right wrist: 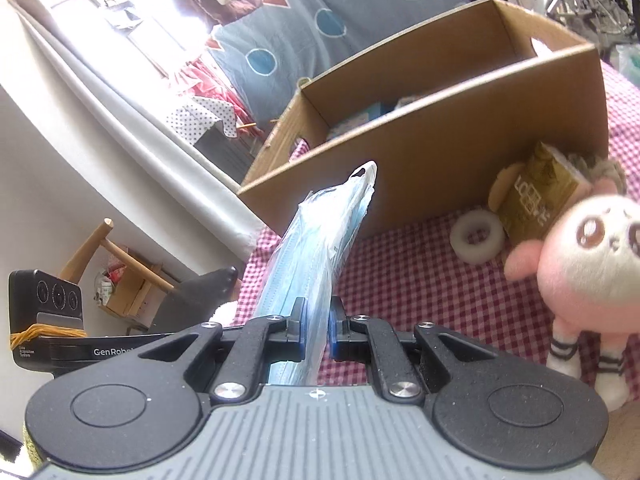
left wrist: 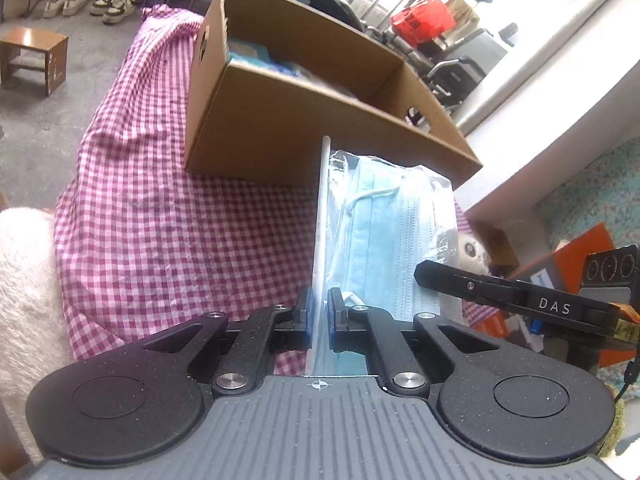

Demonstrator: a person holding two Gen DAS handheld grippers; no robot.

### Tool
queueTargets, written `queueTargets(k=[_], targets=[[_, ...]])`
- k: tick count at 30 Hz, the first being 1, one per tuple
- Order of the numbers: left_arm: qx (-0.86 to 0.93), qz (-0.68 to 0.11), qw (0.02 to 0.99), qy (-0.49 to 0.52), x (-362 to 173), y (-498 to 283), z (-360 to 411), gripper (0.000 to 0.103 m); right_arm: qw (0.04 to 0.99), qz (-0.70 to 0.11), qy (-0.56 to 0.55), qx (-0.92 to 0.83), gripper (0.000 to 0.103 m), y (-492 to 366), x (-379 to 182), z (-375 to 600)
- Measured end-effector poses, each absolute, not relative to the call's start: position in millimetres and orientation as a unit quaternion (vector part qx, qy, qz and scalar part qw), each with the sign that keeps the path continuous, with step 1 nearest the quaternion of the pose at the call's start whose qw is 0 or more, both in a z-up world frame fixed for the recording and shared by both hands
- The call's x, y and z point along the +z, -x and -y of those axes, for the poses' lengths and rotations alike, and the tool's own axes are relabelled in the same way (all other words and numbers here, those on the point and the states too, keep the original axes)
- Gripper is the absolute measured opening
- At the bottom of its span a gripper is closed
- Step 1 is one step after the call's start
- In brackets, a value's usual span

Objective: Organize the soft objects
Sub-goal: 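Lift the mask bag with both grippers and carry it over the box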

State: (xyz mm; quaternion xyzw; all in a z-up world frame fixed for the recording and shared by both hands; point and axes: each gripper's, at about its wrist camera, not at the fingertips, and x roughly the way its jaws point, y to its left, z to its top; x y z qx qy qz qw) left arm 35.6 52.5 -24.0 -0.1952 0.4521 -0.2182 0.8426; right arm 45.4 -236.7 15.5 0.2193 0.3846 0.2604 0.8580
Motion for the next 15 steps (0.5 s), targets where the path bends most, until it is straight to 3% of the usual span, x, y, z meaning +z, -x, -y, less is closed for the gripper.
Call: queueTargets(k=[8, 15], targets=[[-0.240, -0.370, 0.879, 0.183, 46, -63, -32, 0.005, 0.893, -0.297, -0.170, 0.293, 0.011, -82, 90, 260], [-0.262, -0.336, 0.891, 0.156, 83, -152, 16, 0.005, 0.898, -0.286, -0.152, 0.298, 0.011, -190, 133, 295]])
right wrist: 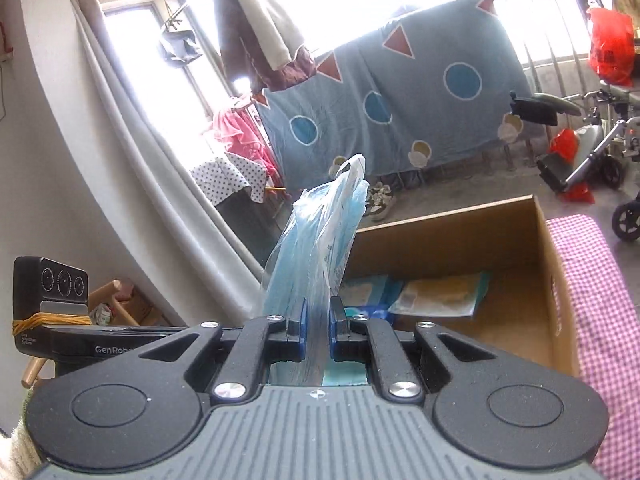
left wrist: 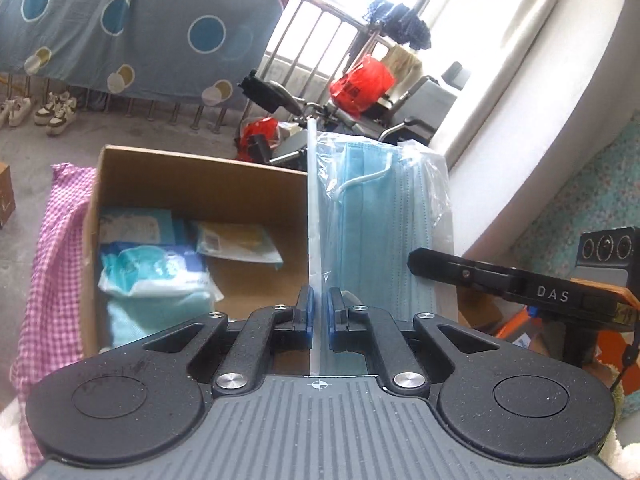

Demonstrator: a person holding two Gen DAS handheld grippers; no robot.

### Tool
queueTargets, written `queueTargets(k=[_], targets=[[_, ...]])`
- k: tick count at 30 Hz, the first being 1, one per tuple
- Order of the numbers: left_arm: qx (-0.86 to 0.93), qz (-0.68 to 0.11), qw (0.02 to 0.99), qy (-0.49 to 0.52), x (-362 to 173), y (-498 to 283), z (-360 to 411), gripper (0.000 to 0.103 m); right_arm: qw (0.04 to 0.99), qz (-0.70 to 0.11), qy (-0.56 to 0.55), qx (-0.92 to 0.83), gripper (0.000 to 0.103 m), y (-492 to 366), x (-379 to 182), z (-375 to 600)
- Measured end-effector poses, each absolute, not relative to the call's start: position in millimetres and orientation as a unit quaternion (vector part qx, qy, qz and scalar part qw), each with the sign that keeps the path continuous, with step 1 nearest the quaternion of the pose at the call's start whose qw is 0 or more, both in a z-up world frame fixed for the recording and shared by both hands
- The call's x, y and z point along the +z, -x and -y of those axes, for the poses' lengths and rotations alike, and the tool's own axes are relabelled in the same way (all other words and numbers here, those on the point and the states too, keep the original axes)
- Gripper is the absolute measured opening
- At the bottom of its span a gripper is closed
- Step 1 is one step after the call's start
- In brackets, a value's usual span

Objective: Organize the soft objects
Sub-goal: 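Lift the mask bag with both grippers and carry it over the box, then lower the mask bag into the box beside the swab bag, open both grippers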

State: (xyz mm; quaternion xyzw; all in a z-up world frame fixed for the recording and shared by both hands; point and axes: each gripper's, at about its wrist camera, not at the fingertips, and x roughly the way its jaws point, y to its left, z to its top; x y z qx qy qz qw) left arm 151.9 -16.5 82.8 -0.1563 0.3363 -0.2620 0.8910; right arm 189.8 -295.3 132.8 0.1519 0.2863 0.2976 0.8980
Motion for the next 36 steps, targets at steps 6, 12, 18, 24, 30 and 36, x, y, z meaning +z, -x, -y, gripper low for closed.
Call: queueTargets(k=[6, 12, 18, 24, 30, 36], targets=[[-0.260, -0.391, 0.871, 0.145, 64, -253, 71, 0.005, 0.885, -0.354, -0.143, 0.267, 0.011, -293, 107, 322], [-0.246, -0.470, 0.838, 0.127, 16, -320, 114, 0.006, 0.875, -0.418, -0.102, 0.221, 0.011, -351, 57, 332], [-0.244, -0.513, 0.816, 0.103, -13, -340, 142, 0.005, 0.876, -0.436, -0.029, 0.204, 0.013, -359, 41, 321], [-0.240, -0.511, 0.822, 0.074, -11, -338, 151, 0.007, 0.890, -0.418, 0.046, 0.178, 0.018, -350, 42, 308], [-0.242, -0.482, 0.840, 0.058, 9, -320, 142, 0.014, 0.900, -0.399, 0.037, 0.169, 0.018, -351, 55, 317], [-0.247, -0.432, 0.865, 0.071, 46, -286, 110, 0.063, 0.906, -0.391, 0.030, 0.159, 0.018, -342, 79, 317]])
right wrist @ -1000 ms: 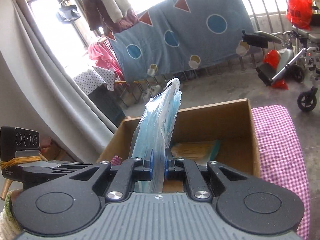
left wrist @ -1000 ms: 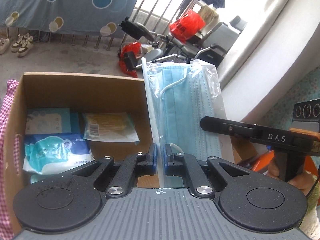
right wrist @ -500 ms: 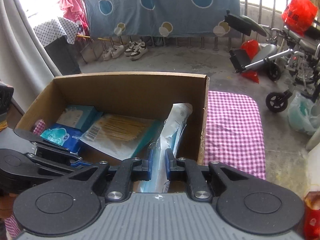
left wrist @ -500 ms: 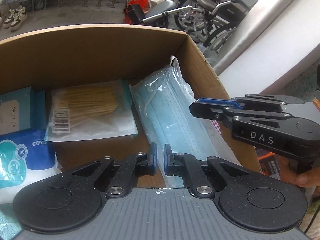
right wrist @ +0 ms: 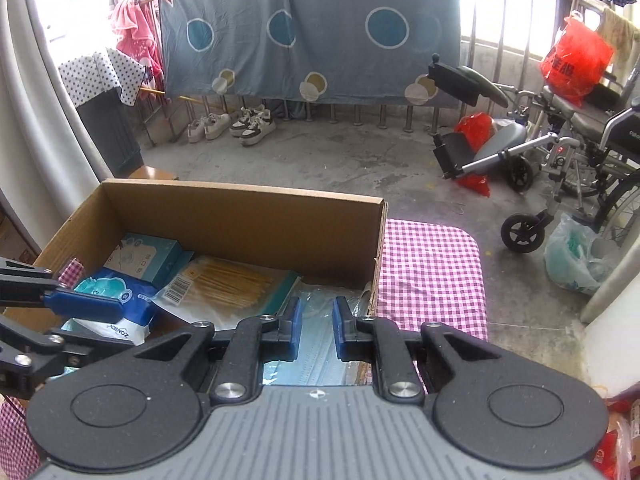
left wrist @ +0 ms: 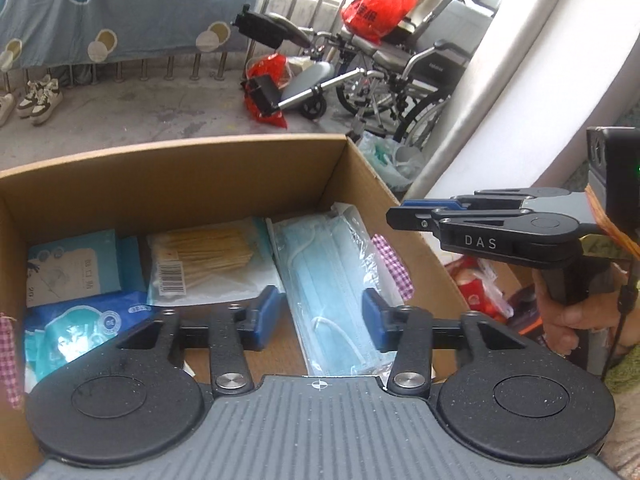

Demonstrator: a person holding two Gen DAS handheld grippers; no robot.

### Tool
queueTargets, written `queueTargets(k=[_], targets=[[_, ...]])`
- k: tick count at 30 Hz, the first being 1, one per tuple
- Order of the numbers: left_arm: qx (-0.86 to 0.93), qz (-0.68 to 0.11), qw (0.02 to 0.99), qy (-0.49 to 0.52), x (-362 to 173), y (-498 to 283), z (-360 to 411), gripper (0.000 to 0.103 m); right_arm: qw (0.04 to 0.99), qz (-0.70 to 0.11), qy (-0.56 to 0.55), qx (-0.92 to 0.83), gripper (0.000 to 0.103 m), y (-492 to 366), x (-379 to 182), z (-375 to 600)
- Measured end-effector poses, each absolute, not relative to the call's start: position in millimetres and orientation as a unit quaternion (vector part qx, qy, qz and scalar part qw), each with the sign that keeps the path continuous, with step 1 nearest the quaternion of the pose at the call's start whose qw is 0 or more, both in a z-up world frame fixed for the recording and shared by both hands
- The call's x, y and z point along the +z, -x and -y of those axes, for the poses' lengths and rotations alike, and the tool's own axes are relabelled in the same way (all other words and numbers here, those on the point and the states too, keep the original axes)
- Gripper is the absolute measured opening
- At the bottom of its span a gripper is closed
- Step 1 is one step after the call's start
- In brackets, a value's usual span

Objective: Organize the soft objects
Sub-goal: 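Lower the mask bag into the box beside the swab bag, open both grippers, then withdraw both grippers up out of the box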

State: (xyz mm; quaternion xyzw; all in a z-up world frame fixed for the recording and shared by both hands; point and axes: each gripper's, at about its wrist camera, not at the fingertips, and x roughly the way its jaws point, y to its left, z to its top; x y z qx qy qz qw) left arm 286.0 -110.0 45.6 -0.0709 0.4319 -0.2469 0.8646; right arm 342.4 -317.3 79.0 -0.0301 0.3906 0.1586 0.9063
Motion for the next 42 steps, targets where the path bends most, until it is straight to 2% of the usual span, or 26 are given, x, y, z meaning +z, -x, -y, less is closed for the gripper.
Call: queueTargets(k=[3, 7, 8, 9, 11, 12, 13, 16, 20, 22, 30, 35, 39, 42], targets=[[-0.237, -0.401, 0.881, 0.082, 64, -270, 94, 0.079, 0.907, -0.389, 0.016, 0.164, 0.018, -332, 92, 317], [-0.229, -0.369, 0.896, 0.091, 84, -238, 66, 0.095, 0.908, -0.383, -0.005, 0.168, 0.018, -313, 110, 316], [-0.229, -0.362, 0.899, 0.095, 88, -228, 58, 0.100, 0.909, -0.382, -0.011, 0.167, 0.019, -307, 114, 316], [-0.230, -0.355, 0.901, 0.098, 91, -219, 50, 0.102, 0.909, -0.382, -0.017, 0.166, 0.025, -302, 118, 315], [-0.233, -0.339, 0.906, 0.102, 94, -198, 35, 0.102, 0.911, -0.376, -0.030, 0.165, 0.050, -289, 127, 316], [-0.233, -0.333, 0.908, 0.103, 94, -189, 29, 0.103, 0.913, -0.371, -0.033, 0.165, 0.066, -283, 130, 316], [-0.233, -0.329, 0.909, 0.103, 94, -180, 23, 0.103, 0.917, -0.363, -0.031, 0.166, 0.069, -275, 135, 314], [-0.225, -0.329, 0.911, 0.109, 87, -157, 6, 0.103, 0.916, -0.366, -0.017, 0.162, 0.069, -268, 143, 303], [-0.208, -0.337, 0.909, 0.131, 69, -133, -20, 0.103, 0.892, -0.420, -0.030, 0.166, 0.069, -285, 131, 283], [-0.199, -0.334, 0.909, 0.150, 59, -122, -32, 0.103, 0.873, -0.458, -0.040, 0.160, 0.072, -303, 114, 271], [-0.149, -0.333, 0.914, 0.176, 34, -101, -69, 0.103, 0.814, -0.575, 0.006, 0.078, 0.073, -375, 19, 240], [-0.149, -0.326, 0.917, 0.177, 29, -102, -80, 0.103, 0.788, -0.614, 0.011, 0.046, 0.073, -395, -20, 237], [-0.153, -0.327, 0.916, 0.175, 24, -104, -83, 0.103, 0.781, -0.623, 0.006, 0.052, 0.085, -396, -30, 234], [-0.155, -0.330, 0.913, 0.183, 21, -105, -85, 0.103, 0.783, -0.619, 0.011, 0.057, 0.086, -395, -26, 232]])
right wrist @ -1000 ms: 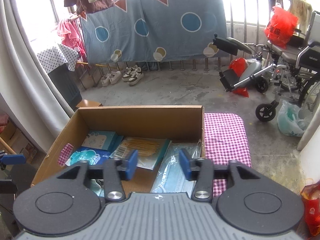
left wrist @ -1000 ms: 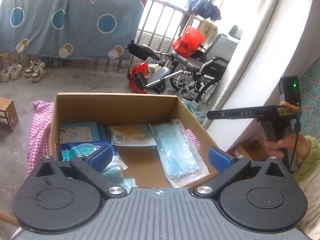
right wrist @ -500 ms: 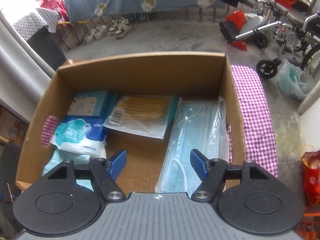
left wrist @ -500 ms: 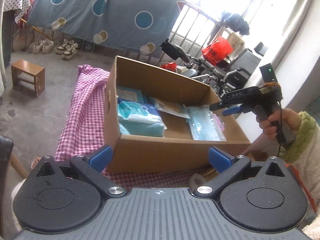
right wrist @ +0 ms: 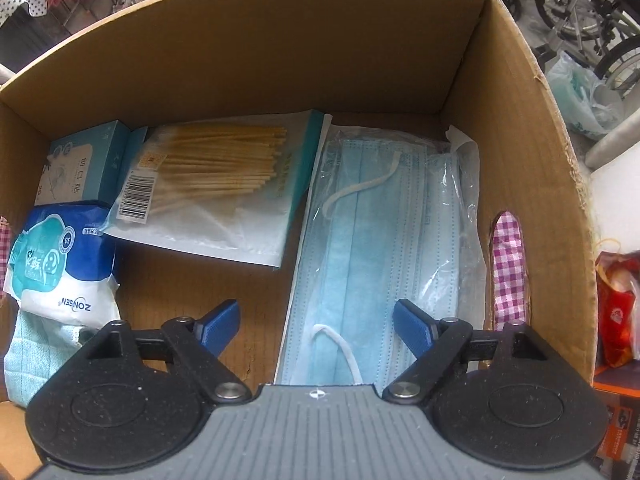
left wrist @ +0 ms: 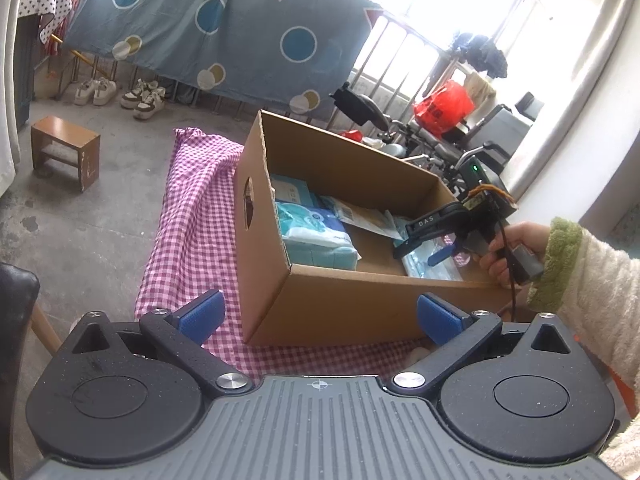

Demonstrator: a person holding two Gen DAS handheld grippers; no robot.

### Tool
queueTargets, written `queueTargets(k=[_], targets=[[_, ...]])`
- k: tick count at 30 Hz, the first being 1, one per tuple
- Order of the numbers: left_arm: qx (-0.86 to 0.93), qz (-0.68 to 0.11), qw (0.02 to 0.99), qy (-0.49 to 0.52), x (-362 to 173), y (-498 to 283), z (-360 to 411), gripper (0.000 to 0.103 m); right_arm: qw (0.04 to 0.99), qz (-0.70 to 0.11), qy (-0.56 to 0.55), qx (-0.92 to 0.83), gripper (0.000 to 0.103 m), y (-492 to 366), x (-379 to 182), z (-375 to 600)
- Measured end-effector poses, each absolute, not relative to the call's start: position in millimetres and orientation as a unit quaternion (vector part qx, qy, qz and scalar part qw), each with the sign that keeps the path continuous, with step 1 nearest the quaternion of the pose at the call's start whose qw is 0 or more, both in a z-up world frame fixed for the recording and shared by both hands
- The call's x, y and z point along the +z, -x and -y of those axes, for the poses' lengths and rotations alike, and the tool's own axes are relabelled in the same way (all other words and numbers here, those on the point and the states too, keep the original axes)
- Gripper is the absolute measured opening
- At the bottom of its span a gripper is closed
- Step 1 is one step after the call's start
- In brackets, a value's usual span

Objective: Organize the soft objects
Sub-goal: 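Withdraw both grippers up out of the box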

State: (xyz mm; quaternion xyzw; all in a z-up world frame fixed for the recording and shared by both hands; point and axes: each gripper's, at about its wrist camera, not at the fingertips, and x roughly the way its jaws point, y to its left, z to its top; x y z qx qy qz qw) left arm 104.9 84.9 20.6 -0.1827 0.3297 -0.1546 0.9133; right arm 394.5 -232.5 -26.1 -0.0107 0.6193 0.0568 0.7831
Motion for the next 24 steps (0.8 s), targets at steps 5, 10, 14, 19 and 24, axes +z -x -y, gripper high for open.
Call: queueTargets(k=[5, 10, 14, 19, 24], targets=[[-0.154, -0.329, 0.913, 0.186, 21, -100, -83, 0.103, 0.813, -0.577, -0.002, 0.077, 0.086, -369, 15, 238], [-0.151, -0.318, 0.919, 0.177, 29, -92, -78, 0.103, 0.848, -0.514, -0.023, 0.123, 0.089, -321, 82, 244], [-0.159, -0.315, 0.920, 0.171, 34, -85, -71, 0.103, 0.869, -0.460, -0.057, 0.176, 0.094, -268, 130, 249], [-0.176, -0.321, 0.917, 0.157, 37, -78, -54, 0.103, 0.886, -0.399, -0.088, 0.220, 0.102, -193, 161, 262], [-0.207, -0.359, 0.898, 0.150, 29, -82, -27, 0.103, 0.889, -0.375, -0.146, 0.220, 0.103, -142, 147, 296]])
